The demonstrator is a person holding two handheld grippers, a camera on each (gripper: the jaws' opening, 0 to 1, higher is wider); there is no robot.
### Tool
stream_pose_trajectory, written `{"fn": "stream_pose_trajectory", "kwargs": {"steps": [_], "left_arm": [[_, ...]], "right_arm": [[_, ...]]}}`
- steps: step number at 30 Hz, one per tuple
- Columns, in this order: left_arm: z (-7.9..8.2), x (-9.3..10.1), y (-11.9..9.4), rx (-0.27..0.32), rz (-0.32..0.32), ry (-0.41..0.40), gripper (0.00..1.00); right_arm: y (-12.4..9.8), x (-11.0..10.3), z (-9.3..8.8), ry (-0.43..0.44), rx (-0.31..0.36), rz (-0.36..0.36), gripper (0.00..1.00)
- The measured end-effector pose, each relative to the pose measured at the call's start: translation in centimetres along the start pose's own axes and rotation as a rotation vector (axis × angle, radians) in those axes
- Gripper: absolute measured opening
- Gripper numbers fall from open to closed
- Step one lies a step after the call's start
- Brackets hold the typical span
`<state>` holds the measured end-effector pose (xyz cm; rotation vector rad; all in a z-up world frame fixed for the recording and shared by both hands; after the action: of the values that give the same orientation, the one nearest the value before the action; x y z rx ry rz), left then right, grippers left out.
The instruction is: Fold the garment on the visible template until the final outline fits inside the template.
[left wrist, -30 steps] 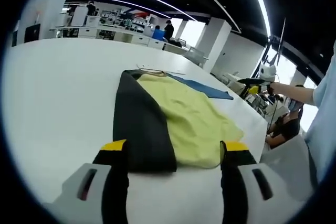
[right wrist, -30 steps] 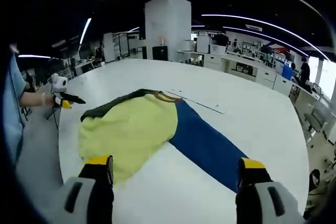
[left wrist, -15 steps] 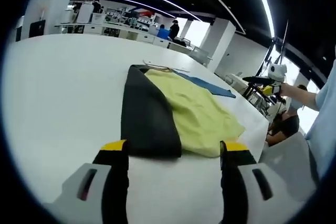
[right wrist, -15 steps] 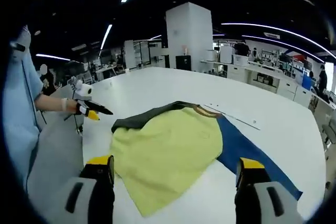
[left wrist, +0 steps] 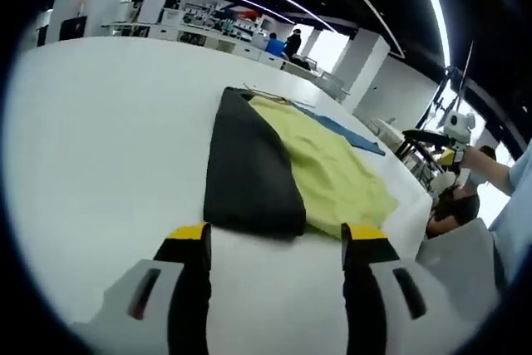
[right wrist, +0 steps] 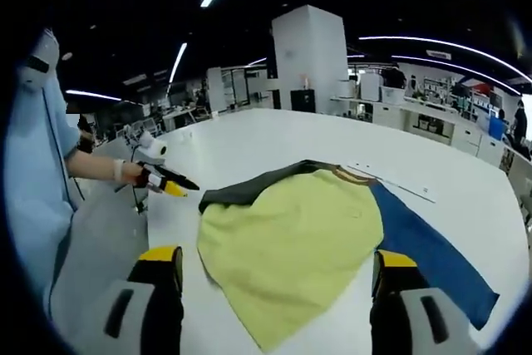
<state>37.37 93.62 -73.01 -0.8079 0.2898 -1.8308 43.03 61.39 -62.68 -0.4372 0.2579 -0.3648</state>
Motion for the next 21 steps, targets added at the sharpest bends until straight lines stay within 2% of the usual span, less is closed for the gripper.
{"fn": "stream_pose_trajectory", "kwargs": {"steps": [4,7,12,15,21], "left_arm": [[-0.1,-0.4,0.7,0.006,0.019,-0.158,0.57],[-0.4,-0.8,0.8,-0.001,0.033,-0.193,0.48],[0.4,-1.2,1.4,0.014,0.036,-0.342,0.40],[0.6,-1.6,1.8,0.027,0.048,-0.355,0.37],[0.2,-1.8,2.4,0.018,0.070,-0.355,0.11]], "right_arm": [[-0.3,0.1,0.0,0.013,0.013,-0.009,0.95],[-0.5,0.0,-0.1,0.016,0.016,-0.009,0.95],[-0.7,0.0,-0.1,0.028,0.033,-0.011,0.94],[-0.6,-0.1,-0.2,0.023,0.035,-0.009,0.94],[-0.5,-0.4,-0.3,0.028,0.047,0.002,0.94]]}}
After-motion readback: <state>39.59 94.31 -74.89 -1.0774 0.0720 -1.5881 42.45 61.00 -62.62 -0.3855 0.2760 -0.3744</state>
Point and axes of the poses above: the point that each gripper's makers call its tool centre point, and the gripper's own axes: y roughly forward along the fingers, x roughly to its right, z roughly out of its top, the point moved 1 cm from there along -y, roughly backward along the fingers, and after that the axes turned 7 degrees about z, right-handed, at the moved point
